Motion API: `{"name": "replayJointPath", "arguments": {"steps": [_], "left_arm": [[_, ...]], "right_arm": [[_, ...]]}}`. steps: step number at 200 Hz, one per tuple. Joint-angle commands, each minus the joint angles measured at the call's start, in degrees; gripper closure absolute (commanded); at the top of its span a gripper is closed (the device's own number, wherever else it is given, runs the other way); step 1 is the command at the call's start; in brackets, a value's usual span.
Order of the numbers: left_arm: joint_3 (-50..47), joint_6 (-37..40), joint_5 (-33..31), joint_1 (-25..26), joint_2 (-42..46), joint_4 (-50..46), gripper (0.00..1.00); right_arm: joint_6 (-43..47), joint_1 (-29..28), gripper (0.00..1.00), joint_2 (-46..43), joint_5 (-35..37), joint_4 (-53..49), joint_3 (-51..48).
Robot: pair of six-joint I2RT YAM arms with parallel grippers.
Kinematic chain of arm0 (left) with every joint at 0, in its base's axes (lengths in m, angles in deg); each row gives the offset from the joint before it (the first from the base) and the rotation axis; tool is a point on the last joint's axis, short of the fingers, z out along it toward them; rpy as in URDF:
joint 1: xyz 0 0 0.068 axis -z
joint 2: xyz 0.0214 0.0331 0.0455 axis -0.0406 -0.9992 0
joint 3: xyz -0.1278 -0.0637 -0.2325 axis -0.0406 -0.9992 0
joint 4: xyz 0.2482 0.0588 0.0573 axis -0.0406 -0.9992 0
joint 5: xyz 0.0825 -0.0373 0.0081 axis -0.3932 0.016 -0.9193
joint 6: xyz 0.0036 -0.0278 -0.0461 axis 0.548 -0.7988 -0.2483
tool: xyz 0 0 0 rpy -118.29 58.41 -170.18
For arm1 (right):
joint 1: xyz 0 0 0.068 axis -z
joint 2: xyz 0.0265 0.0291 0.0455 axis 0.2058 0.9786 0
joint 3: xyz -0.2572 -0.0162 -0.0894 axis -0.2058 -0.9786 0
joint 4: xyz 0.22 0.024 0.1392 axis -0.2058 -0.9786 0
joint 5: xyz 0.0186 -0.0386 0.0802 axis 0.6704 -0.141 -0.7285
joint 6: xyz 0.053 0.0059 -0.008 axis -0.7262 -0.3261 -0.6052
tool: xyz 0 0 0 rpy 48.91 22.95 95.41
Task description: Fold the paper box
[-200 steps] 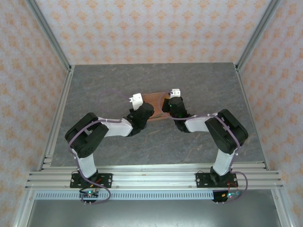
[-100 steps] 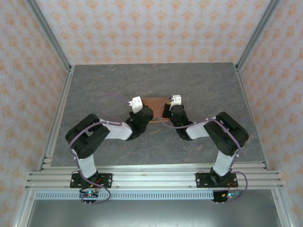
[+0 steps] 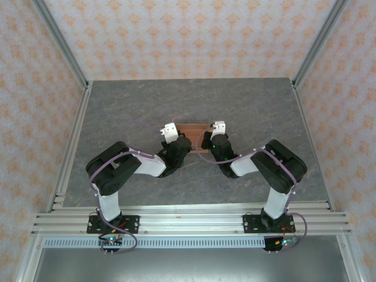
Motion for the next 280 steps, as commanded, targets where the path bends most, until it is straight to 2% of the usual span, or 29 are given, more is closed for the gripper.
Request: {"name": "replayJointPath", "arguments": {"steps": [1,108,151,213,280], "left_arm": [[-3.18,0.51,-11.12,-2.25,-2.63,-5.33,1.00],[-7.26,2.59,-11.51,-2.22,-3.10,1.29,1.00],[-8.10,2.49,-12.36,-1.95,-3.44,3.22,1.00],[-9.03,2.57,-12.74,-1.76,-5.44,5.55,1.00],[-8.81,3.01,-12.83,-1.66,-4.20,5.01,1.00]], "right_arm": [[-2.27,1.87,0.97,1.50,10.31,1.78,-2.64],[-2.49,0.31,0.97,1.93,11.34,5.25,-4.88],[-7.02,-2.55,0.97,1.22,15.82,0.62,-3.20],[-11.70,-3.14,0.95,2.12,18.78,-1.34,-2.96],[-7.23,-3.13,0.94,1.73,20.24,-1.32,-1.96]]}}
